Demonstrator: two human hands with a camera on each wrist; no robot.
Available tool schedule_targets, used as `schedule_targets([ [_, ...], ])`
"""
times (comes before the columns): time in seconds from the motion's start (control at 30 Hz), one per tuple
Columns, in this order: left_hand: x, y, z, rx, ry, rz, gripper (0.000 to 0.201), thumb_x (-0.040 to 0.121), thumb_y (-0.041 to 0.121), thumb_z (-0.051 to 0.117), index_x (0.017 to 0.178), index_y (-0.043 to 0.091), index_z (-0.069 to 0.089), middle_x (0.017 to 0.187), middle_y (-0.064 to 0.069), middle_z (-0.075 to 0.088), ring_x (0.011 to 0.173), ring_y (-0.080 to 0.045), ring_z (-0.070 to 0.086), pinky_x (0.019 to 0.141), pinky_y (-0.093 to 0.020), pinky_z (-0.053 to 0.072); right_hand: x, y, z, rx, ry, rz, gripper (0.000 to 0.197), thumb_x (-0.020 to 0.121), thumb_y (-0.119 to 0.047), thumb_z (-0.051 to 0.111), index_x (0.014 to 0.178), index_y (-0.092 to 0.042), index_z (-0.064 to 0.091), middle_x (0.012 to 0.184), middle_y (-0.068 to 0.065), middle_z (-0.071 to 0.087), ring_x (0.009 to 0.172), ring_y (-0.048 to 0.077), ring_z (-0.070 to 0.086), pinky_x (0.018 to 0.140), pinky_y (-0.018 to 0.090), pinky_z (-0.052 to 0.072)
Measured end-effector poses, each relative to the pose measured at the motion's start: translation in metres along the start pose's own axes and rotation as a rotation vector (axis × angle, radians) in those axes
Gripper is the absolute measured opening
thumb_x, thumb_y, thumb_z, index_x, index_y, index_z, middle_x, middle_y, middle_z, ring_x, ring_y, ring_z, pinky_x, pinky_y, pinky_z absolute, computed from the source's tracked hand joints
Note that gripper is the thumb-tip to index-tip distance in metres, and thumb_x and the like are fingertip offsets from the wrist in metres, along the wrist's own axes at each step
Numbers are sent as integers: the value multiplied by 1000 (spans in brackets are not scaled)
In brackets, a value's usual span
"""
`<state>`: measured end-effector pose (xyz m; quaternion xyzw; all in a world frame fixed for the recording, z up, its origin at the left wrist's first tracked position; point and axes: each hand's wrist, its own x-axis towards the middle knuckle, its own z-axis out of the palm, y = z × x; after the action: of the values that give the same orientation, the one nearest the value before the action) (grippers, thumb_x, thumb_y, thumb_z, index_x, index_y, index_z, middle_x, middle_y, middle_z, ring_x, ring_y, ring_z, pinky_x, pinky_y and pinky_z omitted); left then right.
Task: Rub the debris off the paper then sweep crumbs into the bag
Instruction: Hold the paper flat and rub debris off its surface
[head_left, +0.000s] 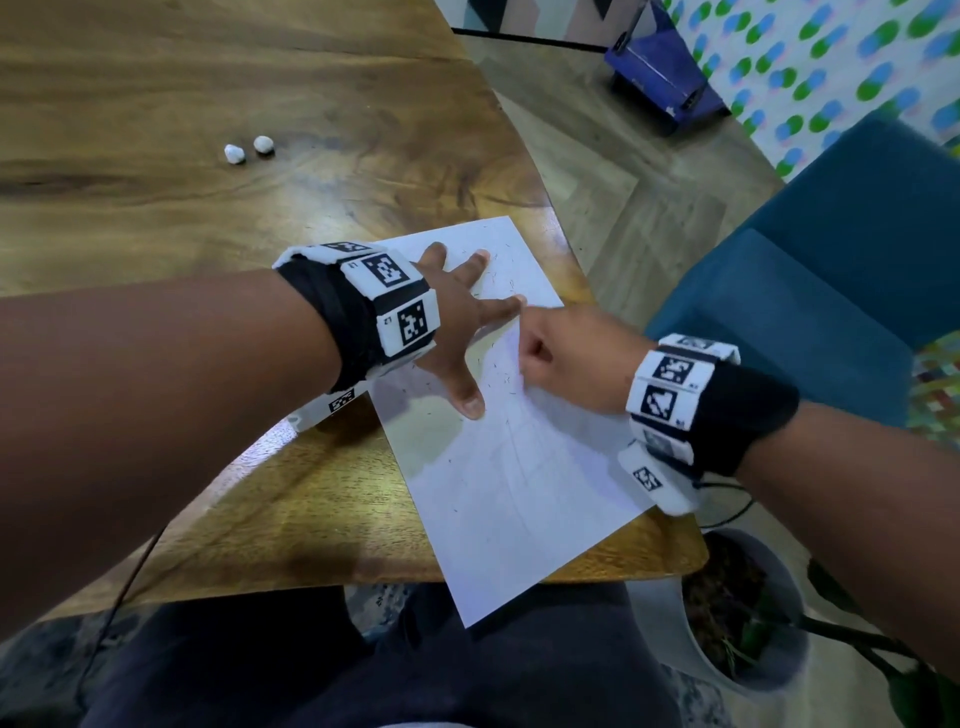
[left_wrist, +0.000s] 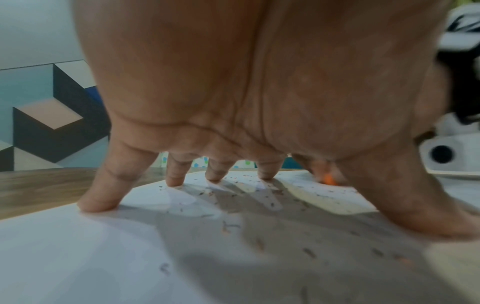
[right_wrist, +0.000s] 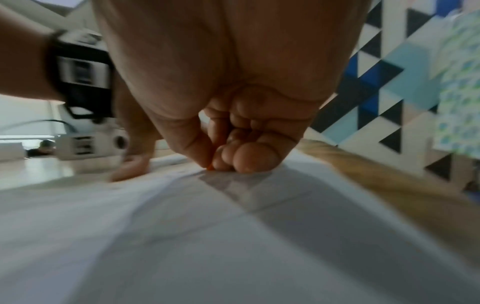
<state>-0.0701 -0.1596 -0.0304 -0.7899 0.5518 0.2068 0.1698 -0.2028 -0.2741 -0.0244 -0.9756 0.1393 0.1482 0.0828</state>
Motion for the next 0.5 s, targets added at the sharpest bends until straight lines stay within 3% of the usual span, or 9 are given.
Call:
schedule_targets([
  [0.1,0,0,1,-3,10,-2,129,62,84,72,155,56,-13,170,-1,-19,152,-46,-2,103,-65,38,19,22,-6,-8,73,152,6,89,-25,51,86,-20,54,86,4,63,78,26,59,64,34,49],
  [0.17,0,0,1,-4,16,0,129,62,84,72,155,56,-12,170,-2,-18,152,-47,-1,103,-66,38,20,23,-6,-26,90,177,6,90,-24,50,86,-20,53,89,3,61,76,28,60,62,33,48],
  [0.27,0,0,1,-1,27,5,128,62,84,73,155,56,-9,170,-3,-16,151,-48,2,102,-66,38,3,4,0,-78,81,81,6,92,-22,47,89,-19,52,87,-2,56,77,27,60,61,33,42],
  [0.37,0,0,1,-9,19,0,128,62,83,73,155,56,-10,170,-3,-17,152,-48,-2,106,-68,34,-23,-26,9,-59,-57,-55,9,96,-23,44,88,-23,42,85,-3,54,77,21,54,64,31,37],
  [0.5,0,1,2,-4,23,-8,128,61,84,73,155,57,-11,170,-2,-19,153,-48,-4,107,-68,33,-33,-38,12,-7,-138,-130,12,96,-26,44,85,-24,42,83,-2,58,75,21,55,64,37,46],
])
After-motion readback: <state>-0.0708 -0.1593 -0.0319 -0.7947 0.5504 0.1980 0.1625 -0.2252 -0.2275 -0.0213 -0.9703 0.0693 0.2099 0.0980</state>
